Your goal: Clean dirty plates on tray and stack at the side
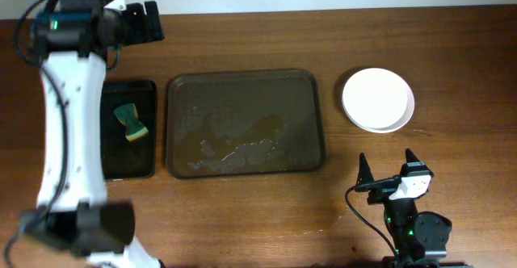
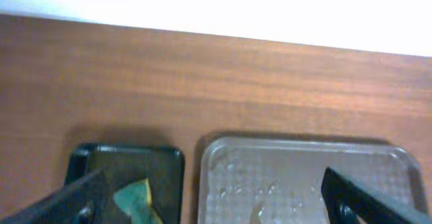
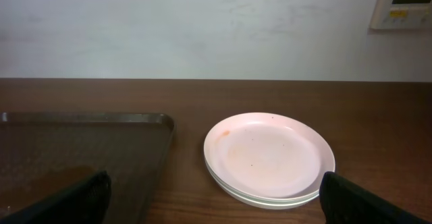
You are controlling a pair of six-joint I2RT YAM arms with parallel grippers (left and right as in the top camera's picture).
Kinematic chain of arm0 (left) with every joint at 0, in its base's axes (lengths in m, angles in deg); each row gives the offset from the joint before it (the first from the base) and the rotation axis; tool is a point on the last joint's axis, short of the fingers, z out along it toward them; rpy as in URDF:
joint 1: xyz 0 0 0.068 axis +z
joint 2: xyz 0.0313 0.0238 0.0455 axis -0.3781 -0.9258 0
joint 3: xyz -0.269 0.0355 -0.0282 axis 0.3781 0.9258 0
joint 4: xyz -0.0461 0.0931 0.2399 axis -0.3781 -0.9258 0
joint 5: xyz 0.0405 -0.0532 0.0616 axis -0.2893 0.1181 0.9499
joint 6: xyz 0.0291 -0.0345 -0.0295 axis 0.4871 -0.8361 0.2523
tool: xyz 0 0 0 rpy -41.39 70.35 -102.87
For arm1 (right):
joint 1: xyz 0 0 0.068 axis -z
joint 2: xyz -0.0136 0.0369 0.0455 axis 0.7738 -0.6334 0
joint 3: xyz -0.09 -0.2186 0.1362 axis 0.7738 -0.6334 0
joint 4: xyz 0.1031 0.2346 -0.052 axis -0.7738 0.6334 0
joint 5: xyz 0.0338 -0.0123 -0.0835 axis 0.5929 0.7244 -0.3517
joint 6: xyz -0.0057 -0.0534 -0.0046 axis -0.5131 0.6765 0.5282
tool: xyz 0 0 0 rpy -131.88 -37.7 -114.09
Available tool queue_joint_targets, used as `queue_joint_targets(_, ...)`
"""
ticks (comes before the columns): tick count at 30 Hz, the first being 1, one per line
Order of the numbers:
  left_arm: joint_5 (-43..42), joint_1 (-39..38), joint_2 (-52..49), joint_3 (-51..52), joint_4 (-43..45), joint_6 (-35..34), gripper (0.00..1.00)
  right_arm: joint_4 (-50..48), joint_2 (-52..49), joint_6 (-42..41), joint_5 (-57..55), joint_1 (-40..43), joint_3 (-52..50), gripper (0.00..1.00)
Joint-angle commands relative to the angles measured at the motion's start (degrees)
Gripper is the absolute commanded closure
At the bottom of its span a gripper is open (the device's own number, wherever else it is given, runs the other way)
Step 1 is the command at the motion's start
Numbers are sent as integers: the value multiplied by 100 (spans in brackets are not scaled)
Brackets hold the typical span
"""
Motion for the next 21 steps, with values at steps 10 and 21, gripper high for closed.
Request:
queue_joint_targets(10,-122,20,5681,6898,3818,1381,1,26,11,-20,52,22,-31,1)
queue_joint_targets(21,-122,81,9453,10887,6304,1845,1,26,11,-20,52,22,-31,2)
